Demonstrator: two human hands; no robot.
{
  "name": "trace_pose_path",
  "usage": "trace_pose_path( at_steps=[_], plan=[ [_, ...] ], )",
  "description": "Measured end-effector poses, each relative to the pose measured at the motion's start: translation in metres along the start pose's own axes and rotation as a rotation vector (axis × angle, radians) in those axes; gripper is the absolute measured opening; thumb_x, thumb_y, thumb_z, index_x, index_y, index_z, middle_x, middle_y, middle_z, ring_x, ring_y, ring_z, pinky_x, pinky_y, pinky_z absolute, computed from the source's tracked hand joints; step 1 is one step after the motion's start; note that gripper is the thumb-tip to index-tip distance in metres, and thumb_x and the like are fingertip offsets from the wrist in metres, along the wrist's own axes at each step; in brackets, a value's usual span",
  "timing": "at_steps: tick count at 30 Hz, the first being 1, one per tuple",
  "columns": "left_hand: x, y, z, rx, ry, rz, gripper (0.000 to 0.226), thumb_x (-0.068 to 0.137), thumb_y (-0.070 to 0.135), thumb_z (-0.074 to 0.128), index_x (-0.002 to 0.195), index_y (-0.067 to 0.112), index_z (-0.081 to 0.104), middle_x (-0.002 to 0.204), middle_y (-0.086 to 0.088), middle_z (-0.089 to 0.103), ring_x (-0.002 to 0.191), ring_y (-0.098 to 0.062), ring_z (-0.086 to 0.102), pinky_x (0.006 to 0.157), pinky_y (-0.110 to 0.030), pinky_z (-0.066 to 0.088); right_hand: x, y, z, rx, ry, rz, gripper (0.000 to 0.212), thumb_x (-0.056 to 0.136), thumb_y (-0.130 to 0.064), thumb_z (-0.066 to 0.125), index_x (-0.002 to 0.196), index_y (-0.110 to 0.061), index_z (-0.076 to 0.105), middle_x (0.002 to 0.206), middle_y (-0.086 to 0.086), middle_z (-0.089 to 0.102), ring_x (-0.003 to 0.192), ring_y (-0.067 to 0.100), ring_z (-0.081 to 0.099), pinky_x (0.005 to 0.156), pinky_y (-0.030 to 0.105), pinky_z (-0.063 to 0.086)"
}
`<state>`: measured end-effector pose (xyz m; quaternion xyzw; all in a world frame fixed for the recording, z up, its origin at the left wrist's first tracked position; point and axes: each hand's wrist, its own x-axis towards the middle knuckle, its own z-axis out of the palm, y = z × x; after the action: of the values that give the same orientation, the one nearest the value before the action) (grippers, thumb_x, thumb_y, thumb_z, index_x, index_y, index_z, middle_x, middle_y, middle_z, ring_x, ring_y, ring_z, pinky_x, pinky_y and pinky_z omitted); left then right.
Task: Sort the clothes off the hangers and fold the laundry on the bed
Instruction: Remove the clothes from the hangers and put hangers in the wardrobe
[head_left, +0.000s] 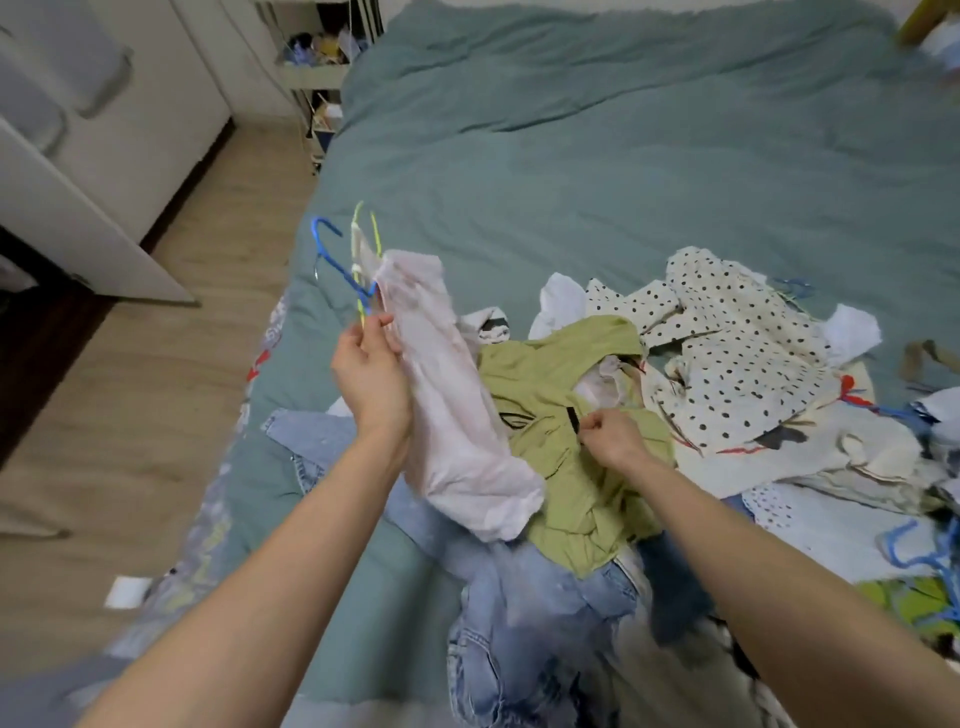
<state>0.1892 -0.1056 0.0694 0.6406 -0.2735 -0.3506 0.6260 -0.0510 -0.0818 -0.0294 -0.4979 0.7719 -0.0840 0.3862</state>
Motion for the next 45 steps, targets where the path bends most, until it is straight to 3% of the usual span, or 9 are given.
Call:
trace_pose_path(
  at_steps=[3,7,13,20,25,29,34,38,45],
  plan=[
    [0.010,0.011,-0.003,0.068,0.102,0.155,0.024,0.096,0.023,0.042,0.078,0.029,0.056,0.051,0.015,0.049,0.053,-0.005,0.043,0.062,-0.029,0.036,0.001,-0.022,0.006,-0.092,0.003,-0.002,0.023,0.086,-0.001,0.047,0.065,-0.001,0.057,0.074,0.015,0.059,0.075,0.029,0.056,0.065,0.031,0.044],
    [0.003,-0.015,-0.005,0.232,-0.137,0.092,0.022,0.101,0.016,0.042,0.088,0.016,0.060,0.057,0.009,0.051,0.053,0.000,0.047,0.065,-0.024,0.039,0.009,-0.021,0.005,-0.121,0.036,0.091,0.035,0.091,-0.003,0.044,0.057,-0.010,0.037,0.060,0.004,0.041,0.069,0.024,0.047,0.049,0.028,0.030],
    [-0.012,-0.064,0.004,0.334,-0.308,-0.128,0.022,0.101,0.009,0.041,0.089,0.006,0.058,0.061,0.002,0.053,0.043,0.004,0.050,0.049,-0.013,0.038,0.034,0.006,0.011,-0.047,0.027,0.245,0.038,0.096,-0.013,0.046,0.060,-0.009,0.036,0.065,0.010,0.041,0.072,0.025,0.046,0.057,0.029,0.035],
    [-0.008,-0.093,0.004,0.298,-0.405,-0.256,0.025,0.102,0.014,0.042,0.085,0.013,0.060,0.058,0.004,0.053,0.039,0.001,0.043,0.049,-0.026,0.030,0.059,0.036,0.037,0.278,0.087,0.344,0.014,0.089,-0.007,0.053,0.077,-0.002,0.051,0.084,0.019,0.063,0.076,0.029,0.058,0.069,0.038,0.052],
    [-0.005,-0.095,0.005,0.300,-0.373,-0.277,0.024,0.102,0.013,0.043,0.085,0.012,0.060,0.057,0.004,0.053,0.040,0.000,0.043,0.049,-0.024,0.031,0.036,0.035,0.056,0.061,-0.070,0.081,0.034,0.081,-0.020,0.070,0.057,-0.012,0.048,0.057,0.002,0.048,0.057,0.020,0.048,0.052,0.027,0.035],
    [-0.009,-0.096,0.010,0.308,-0.392,-0.302,0.022,0.101,0.011,0.042,0.090,0.006,0.060,0.062,0.000,0.051,0.040,0.003,0.046,0.044,-0.014,0.035,0.012,0.026,0.070,-0.332,-0.125,-0.252,0.022,0.090,-0.039,0.055,0.095,-0.019,0.061,0.089,0.000,0.063,0.089,0.022,0.057,0.083,0.035,0.044],
    [-0.005,-0.103,0.014,0.345,-0.392,-0.305,0.025,0.100,0.013,0.043,0.083,0.015,0.062,0.061,0.003,0.054,0.046,-0.007,0.042,0.048,-0.025,0.031,-0.018,0.030,0.077,-0.808,-0.422,-0.684,0.022,0.097,-0.016,0.044,0.115,-0.008,0.052,0.089,0.008,0.057,0.082,0.027,0.054,0.066,0.034,0.042],
    [-0.006,-0.105,0.015,0.343,-0.399,-0.315,0.026,0.100,0.013,0.044,0.081,0.015,0.062,0.061,0.003,0.053,0.045,-0.012,0.038,0.044,-0.024,0.032,-0.033,0.041,0.069,-0.768,-0.269,-1.028,0.007,0.074,-0.020,0.060,0.076,-0.018,0.067,0.071,-0.003,0.062,0.067,0.014,0.059,0.060,0.021,0.044],
    [-0.014,-0.101,0.014,0.322,-0.402,-0.341,0.021,0.101,0.015,0.045,0.090,0.007,0.061,0.059,0.003,0.052,0.039,-0.004,0.039,0.037,-0.016,0.033,-0.006,0.042,0.061,0.020,0.033,-0.099,0.017,0.096,-0.015,0.051,0.103,-0.004,0.061,0.093,0.011,0.062,0.083,0.021,0.055,0.072,0.030,0.042]
  ],
)
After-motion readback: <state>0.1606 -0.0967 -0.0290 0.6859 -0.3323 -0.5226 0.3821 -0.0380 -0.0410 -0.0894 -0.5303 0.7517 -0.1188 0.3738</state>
